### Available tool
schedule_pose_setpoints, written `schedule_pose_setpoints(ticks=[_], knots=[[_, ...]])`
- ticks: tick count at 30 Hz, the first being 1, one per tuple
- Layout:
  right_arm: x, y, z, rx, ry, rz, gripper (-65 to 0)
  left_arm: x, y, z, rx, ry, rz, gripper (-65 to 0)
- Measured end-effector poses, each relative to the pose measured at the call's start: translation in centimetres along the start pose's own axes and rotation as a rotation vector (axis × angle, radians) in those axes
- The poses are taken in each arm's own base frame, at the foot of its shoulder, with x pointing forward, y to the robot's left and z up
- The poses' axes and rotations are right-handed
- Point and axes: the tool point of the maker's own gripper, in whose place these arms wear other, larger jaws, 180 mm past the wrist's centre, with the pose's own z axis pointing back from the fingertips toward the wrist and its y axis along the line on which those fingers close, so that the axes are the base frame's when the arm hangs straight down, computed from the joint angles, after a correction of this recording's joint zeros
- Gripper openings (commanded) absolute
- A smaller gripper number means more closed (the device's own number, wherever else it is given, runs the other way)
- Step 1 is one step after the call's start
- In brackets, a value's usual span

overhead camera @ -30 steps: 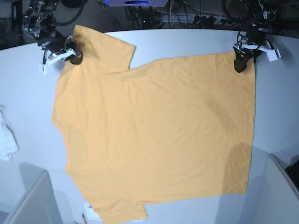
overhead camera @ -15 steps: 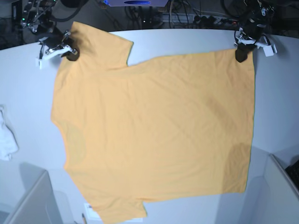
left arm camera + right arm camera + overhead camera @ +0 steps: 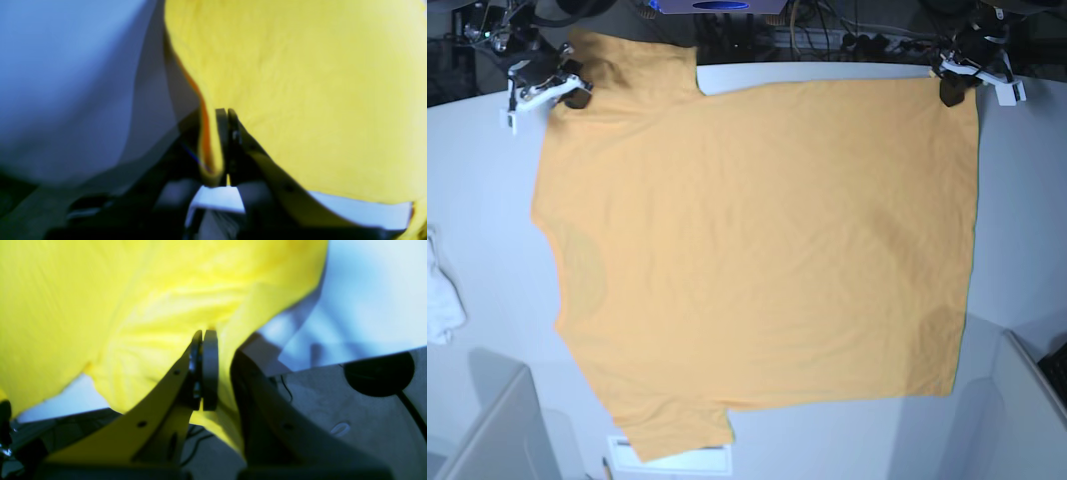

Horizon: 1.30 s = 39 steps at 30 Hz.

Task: Fold the T-shirt properly
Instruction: 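Lift the shoulder corners and pull them toward the robot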

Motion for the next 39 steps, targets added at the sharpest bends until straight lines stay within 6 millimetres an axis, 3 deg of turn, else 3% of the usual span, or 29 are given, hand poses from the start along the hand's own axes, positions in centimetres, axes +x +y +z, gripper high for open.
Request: schedule_pose_setpoints(ticks=[4, 8, 14, 17, 23, 28, 39], knots=[[1.1, 1.7, 0.7, 0.026, -0.036, 0.034, -65.0, 2.3, -1.4, 0.5, -0.018, -0.049, -0.065, -65.0], [2.9, 3.0, 1.6, 0.044, -0.094, 0.079, -65.0, 3.8, -1.4, 0.6, 0.033, -0.086, -0.028, -65.0], [4.4, 3.8, 1.5, 0.064, -0.128, 0.089, -65.0, 6.1, -3.4, 0.9, -0.002, -0.140, -0.078, -65.0], [5.7, 5.6, 1.5, 0.145, -0.158, 0.064, -65.0, 7.5, -4.2, 0.4, -0.018, -0.177, -0.089, -65.0], [7.8, 7.4, 1.5, 0.212, -0.150, 0.091, -65.0, 7.7, -3.4, 0.3, 0.026, -0.182, -0.031, -65.0], [9.3, 8.5, 1.4, 0.239, -0.173, 0.102, -65.0, 8.9, -5.0, -0.7, -0.017, -0.209, -0.035, -65.0], [12.1, 10.5, 1.4, 0.277, -0.196, 0.149, -65.0, 10.2, -4.5, -1.1, 0.020, -0.243, 0.026, -65.0]])
